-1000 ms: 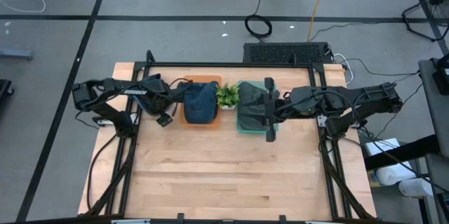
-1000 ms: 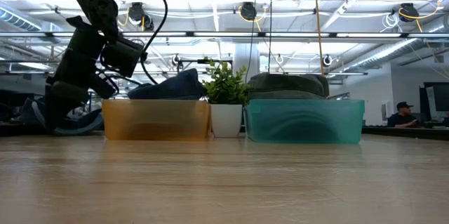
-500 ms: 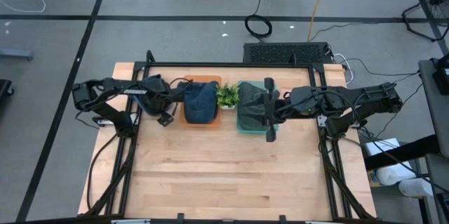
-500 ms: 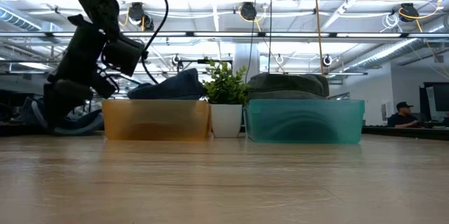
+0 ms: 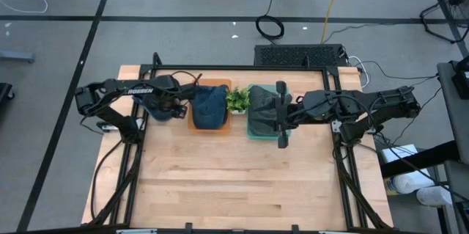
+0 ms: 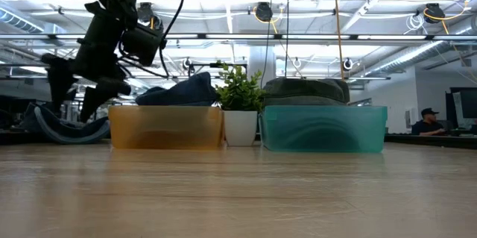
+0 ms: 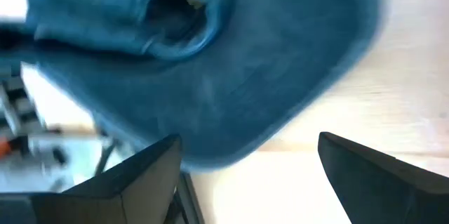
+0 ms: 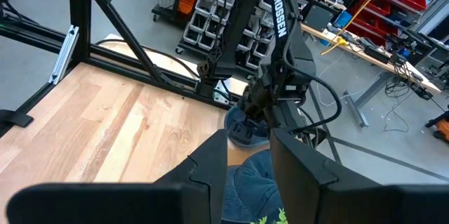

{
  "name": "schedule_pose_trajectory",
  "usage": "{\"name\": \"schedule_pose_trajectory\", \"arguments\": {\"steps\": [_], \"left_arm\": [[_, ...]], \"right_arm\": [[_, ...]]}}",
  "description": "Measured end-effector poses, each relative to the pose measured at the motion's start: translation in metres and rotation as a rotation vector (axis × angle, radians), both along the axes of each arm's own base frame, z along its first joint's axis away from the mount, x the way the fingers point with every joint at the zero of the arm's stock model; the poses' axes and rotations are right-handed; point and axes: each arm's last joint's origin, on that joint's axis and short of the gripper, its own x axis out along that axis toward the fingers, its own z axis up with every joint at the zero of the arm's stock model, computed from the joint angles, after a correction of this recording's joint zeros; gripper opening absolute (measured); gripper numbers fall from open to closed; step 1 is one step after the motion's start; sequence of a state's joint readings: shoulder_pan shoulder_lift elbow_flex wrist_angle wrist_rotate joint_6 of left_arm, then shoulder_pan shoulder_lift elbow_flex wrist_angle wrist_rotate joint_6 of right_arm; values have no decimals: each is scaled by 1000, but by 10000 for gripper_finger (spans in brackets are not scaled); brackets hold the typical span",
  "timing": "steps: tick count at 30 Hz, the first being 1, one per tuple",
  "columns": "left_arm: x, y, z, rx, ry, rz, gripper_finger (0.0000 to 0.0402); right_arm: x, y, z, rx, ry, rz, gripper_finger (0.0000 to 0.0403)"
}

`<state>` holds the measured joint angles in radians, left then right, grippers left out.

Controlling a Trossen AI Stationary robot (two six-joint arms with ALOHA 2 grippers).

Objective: Pick & Place hat
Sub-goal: Put the blue cap into the orange bin

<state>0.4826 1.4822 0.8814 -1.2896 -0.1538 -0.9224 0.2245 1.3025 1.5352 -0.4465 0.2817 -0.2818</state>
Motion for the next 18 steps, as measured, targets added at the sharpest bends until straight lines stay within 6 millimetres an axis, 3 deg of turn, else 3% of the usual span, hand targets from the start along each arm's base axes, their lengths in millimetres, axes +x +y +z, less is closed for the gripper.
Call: {"name": "schedule_pose_trajectory", "arguments": {"steps": [8,18], "left_arm": [[-10,0,6,62,63,265,340],[-38,16,30,196,-57,514,340]], "right_arm": [[0,2,-1,10,18,88,100],[-1,4,-4,-11,48,161,100]]}}
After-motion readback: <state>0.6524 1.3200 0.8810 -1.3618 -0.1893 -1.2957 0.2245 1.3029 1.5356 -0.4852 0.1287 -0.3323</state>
